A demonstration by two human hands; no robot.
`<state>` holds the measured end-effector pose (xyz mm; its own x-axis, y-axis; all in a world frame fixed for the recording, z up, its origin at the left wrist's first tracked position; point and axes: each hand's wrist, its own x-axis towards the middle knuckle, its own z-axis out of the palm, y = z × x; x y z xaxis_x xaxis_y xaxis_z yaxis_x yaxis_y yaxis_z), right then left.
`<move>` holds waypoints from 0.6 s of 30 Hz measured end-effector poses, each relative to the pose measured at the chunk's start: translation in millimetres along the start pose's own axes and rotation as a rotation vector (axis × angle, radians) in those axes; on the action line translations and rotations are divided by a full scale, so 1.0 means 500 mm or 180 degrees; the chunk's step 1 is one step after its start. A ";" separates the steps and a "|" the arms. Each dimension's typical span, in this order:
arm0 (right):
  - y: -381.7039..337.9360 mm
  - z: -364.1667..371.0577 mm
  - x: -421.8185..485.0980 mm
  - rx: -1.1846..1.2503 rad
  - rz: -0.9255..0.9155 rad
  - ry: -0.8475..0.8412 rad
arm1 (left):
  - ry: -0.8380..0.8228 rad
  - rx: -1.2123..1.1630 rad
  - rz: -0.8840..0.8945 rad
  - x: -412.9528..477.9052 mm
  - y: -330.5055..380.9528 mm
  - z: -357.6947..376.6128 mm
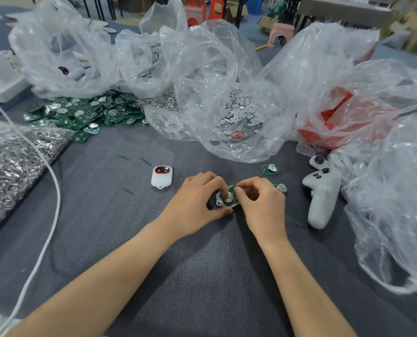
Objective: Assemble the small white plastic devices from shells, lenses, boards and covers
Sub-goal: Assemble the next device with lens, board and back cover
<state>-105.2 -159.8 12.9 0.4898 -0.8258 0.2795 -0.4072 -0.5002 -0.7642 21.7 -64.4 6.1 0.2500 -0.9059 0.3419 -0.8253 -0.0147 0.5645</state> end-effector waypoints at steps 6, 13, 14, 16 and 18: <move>0.005 0.002 0.002 0.0149 0.0188 -0.0065 | -0.0003 -0.0050 -0.0006 -0.001 0.000 0.000; 0.007 0.000 0.003 0.0390 0.0250 -0.0142 | 0.0006 -0.0092 0.0050 -0.002 0.002 -0.001; 0.006 -0.001 0.003 0.0558 0.0288 -0.0121 | 0.0024 -0.0126 0.0094 -0.004 0.003 -0.001; 0.003 -0.003 0.002 0.1029 0.0449 -0.0119 | 0.0106 -0.0168 0.0167 -0.007 0.005 -0.001; 0.002 -0.006 0.003 0.1369 0.0597 -0.0153 | 0.0242 -0.0194 0.0240 -0.009 0.006 -0.002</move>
<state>-107.2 -162.0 14.3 0.4776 -0.8736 0.0940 -0.1409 -0.1817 -0.9732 18.5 -59.8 7.2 0.2279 -0.8687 0.4397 -0.8114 0.0802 0.5790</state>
